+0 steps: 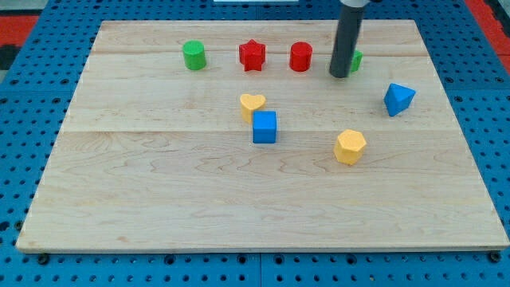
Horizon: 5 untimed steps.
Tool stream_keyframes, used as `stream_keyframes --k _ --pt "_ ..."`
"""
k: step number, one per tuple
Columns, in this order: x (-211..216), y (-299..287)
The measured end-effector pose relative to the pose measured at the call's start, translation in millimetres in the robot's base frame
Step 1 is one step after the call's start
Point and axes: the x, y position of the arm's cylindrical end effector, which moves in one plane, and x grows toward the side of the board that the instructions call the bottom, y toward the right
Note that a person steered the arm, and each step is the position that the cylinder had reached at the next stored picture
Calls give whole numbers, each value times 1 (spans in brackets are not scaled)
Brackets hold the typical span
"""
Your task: Move the yellow heart slightly left
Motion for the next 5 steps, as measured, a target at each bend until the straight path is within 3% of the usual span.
stream_keyframes --k 1,2,4,5 --pt "-2 9" --pt "36 13" --pt "95 -120" --pt "81 -176"
